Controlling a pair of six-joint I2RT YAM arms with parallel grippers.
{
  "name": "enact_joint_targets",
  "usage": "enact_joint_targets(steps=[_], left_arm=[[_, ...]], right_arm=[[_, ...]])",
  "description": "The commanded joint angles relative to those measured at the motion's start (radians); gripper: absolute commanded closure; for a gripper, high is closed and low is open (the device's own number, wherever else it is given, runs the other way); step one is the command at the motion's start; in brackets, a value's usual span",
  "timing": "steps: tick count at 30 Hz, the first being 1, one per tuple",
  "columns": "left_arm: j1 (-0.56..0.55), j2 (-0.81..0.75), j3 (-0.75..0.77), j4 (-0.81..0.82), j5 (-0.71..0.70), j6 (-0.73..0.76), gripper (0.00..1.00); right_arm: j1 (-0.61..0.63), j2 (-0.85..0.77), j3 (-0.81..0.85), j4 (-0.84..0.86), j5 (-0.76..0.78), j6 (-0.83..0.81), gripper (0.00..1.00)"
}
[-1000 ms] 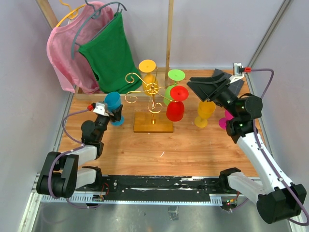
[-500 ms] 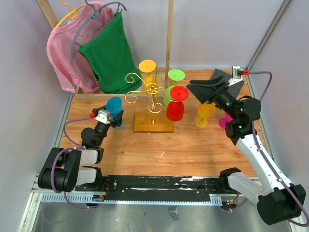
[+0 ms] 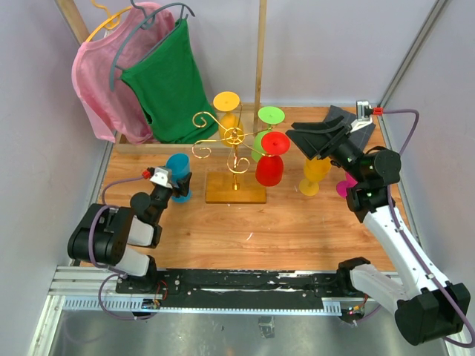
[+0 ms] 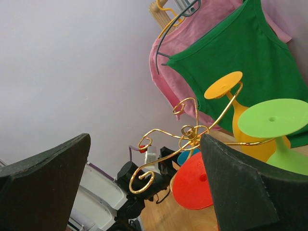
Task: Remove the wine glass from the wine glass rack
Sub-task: Place the wine glass at the center of the board.
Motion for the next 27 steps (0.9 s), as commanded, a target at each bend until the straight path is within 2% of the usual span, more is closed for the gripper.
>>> enact_joint_targets(steps=[1, 14, 21, 27], left_arm=[[-0.007, 0.044, 0.023, 0.251, -0.036, 0.005, 0.32], [-0.007, 0.114, 0.07, 0.265, -0.061, 0.022, 0.32], [-0.007, 0.11, 0.059, 0.264, -0.052, 0.036, 0.11], [-0.007, 0.072, 0.046, 0.26, -0.031, 0.007, 0.05]], right_arm=[[0.011, -0.006, 0.035, 0.017, -0.006, -0.022, 0.01], [0.024, -0.002, 0.033, 0.011, 0.001, -0.034, 0.02], [0.031, 0.005, 0.032, 0.013, 0.004, -0.039, 0.02], [0.032, 0.011, 0.04, 0.006, -0.001, -0.044, 0.02]])
